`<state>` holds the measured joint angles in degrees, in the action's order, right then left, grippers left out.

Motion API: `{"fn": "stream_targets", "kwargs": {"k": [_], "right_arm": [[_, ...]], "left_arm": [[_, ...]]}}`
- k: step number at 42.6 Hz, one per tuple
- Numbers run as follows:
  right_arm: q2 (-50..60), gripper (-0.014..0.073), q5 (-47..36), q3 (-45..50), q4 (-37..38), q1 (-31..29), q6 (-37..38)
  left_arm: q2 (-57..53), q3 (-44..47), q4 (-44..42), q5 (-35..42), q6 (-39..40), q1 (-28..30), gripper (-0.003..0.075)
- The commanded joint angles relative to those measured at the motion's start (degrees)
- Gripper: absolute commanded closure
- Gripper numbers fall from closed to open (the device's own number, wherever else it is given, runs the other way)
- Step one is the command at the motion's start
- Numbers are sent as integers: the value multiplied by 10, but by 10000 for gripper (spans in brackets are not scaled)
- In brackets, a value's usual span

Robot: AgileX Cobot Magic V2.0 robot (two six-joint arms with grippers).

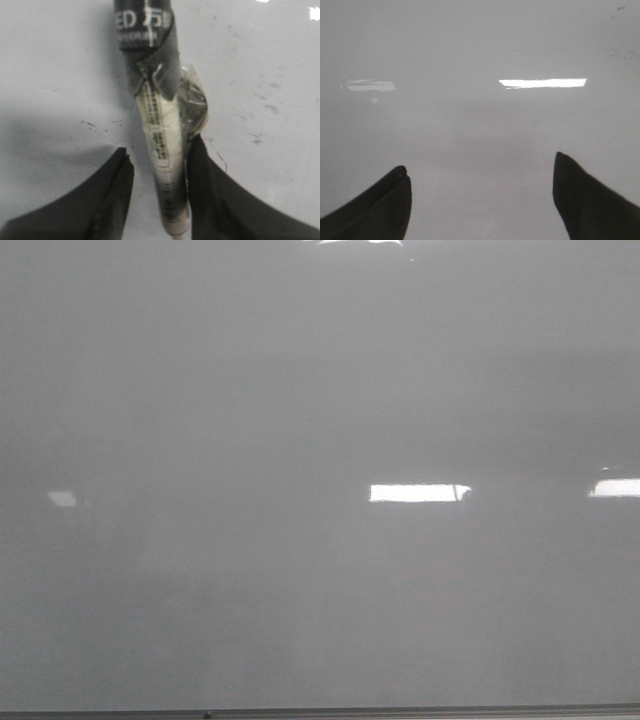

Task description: Write number 6 on whiteboard

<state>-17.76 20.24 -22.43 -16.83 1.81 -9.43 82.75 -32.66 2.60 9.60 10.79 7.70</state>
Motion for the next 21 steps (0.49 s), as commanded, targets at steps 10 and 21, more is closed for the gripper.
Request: {"fn": "stream_targets", "kwargs": {"k": [10,21], "right_arm": [[-9,-7,-46,-18,-6,2,-1],[-9,-7,-26,-18,-6,2,-1]], "left_arm": [[-30,-25,-13,-19,5,-4,741],[-70,-133,-102,-321,-37,-63,741]]}}
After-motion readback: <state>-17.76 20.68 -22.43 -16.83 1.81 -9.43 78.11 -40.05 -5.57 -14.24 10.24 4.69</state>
